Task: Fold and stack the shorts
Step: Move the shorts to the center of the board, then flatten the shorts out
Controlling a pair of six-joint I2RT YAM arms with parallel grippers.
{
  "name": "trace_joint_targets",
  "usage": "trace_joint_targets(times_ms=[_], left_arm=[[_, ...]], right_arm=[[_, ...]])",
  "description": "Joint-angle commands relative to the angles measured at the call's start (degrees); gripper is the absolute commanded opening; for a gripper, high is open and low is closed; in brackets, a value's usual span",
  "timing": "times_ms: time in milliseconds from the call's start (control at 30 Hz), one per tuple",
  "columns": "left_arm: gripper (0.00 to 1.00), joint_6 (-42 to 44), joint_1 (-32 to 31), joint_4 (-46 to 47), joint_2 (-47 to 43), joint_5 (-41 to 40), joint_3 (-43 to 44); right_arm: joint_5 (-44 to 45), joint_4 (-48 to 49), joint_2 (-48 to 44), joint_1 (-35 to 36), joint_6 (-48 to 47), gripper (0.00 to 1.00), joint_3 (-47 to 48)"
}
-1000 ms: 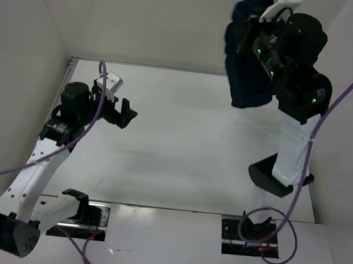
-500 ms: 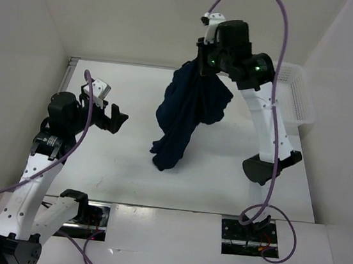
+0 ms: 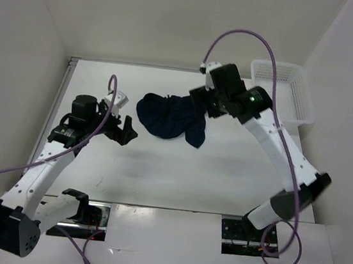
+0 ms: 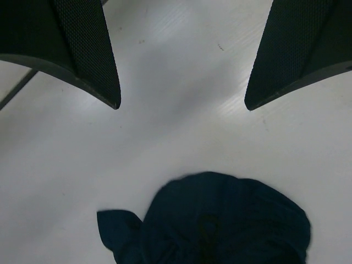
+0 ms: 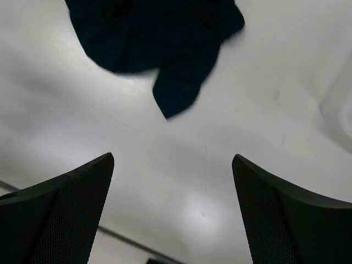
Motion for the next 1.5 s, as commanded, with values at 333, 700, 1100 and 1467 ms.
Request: trace_joint_targets(times_ms=[333,700,1100,1467], left_arm=[[1.0,0.21,-4.05,10.05,15.22,-6.82,1.67],[1.0,0.21,0.27,6.36,14.51,-4.45,1.15],[1.0,0.21,0.27,7.07,14.52,-3.22,0.09],[1.0,0.21,4.13,11.37,7.49,-10.42,-1.14]], right_arm=[[-1.27,42.35,7.32,-1.26,-12.72,0.93,-20.49],[-12.97,35.24,34.76,-12.52,-8.59,1.0,2.65],[-14.56,33.31,29.42,-9.71,-19.14,0.55,-18.79],[-38.62,29.42,16.04,1.02,4.2,0.0,-1.51]])
